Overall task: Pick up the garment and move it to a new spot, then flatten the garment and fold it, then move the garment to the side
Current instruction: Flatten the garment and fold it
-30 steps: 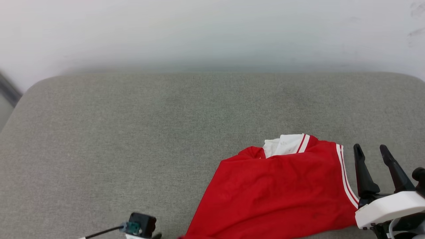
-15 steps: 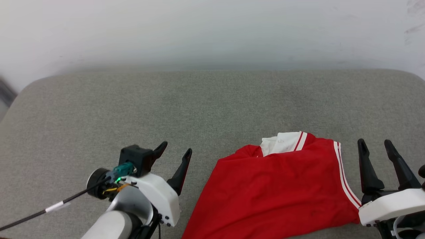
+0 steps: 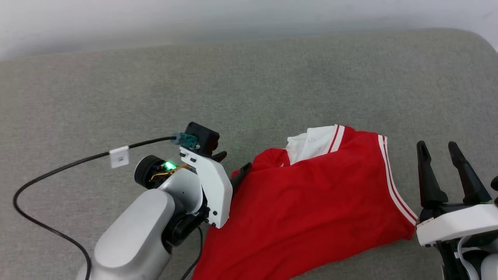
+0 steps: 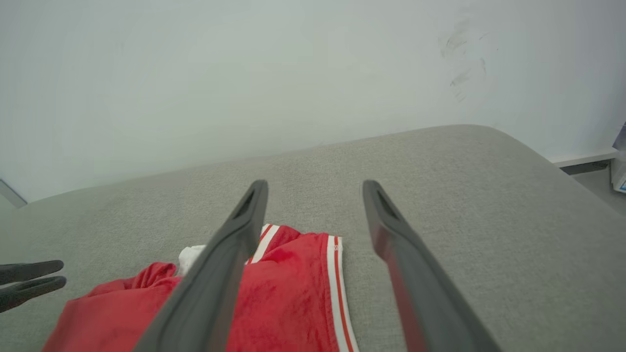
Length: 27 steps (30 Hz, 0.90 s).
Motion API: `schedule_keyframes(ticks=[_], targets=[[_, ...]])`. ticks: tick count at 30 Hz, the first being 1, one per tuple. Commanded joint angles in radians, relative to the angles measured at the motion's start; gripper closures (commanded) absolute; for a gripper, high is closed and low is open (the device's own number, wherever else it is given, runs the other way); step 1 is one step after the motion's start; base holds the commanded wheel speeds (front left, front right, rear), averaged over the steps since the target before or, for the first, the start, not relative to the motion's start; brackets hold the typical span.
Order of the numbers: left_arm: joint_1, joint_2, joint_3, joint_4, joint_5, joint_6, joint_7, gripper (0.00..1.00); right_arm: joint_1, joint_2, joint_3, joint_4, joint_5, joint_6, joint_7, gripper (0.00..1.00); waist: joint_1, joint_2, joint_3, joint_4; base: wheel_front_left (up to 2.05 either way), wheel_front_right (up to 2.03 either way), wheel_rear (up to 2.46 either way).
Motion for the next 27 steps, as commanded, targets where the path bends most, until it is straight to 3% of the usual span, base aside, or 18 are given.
schedule_keyframes(ticks=[1, 11, 12, 14, 15, 20, 27], targets=[[-0.030, -0.008, -0.016, 0.039, -0.011, -0.020, 0.034, 0.00, -0.018, 0.002, 0.003, 0.008, 0.004, -0.001, -0.010, 0.00, -0.0001, 0.0000, 0.033, -0.026, 0.00, 0.00, 0.00], [-0.069, -0.021, -0.120, 0.218, -0.041, -0.052, 0.263, 0.00, -0.039, 0.002, 0.007, 0.042, 0.021, -0.001, -0.033, 0.00, -0.0001, 0.0000, 0.065, -0.036, 0.00, 0.00, 0.00], [-0.068, -0.022, -0.130, 0.228, -0.045, -0.054, 0.283, 0.42, -0.041, 0.002, 0.009, 0.045, 0.022, -0.001, -0.035, 0.00, -0.0001, 0.0000, 0.066, -0.036, 0.00, 0.00, 0.00], [-0.066, -0.025, -0.146, 0.239, -0.046, -0.056, 0.310, 0.76, -0.046, 0.002, 0.011, 0.051, 0.024, -0.001, -0.036, 0.00, -0.0001, 0.0000, 0.067, -0.036, 0.00, 0.00, 0.00], [-0.066, -0.028, -0.150, 0.241, -0.049, -0.058, 0.309, 1.00, -0.048, 0.002, 0.013, 0.054, 0.023, -0.001, -0.037, 0.00, -0.0001, 0.0000, 0.067, -0.036, 0.00, 0.00, 0.00], [-0.082, -0.028, -0.139, 0.223, -0.028, -0.059, 0.237, 1.00, -0.046, 0.002, 0.012, 0.064, 0.027, -0.001, -0.042, 0.00, -0.0001, 0.0000, 0.058, -0.032, 0.00, 0.00, 0.00], [-0.042, 0.027, -0.073, 0.141, 0.010, 0.007, 0.067, 1.00, -0.022, 0.002, -0.001, 0.084, 0.027, -0.001, -0.042, 0.00, -0.0001, 0.0000, 0.009, -0.005, 0.00, 0.00, 0.00]])
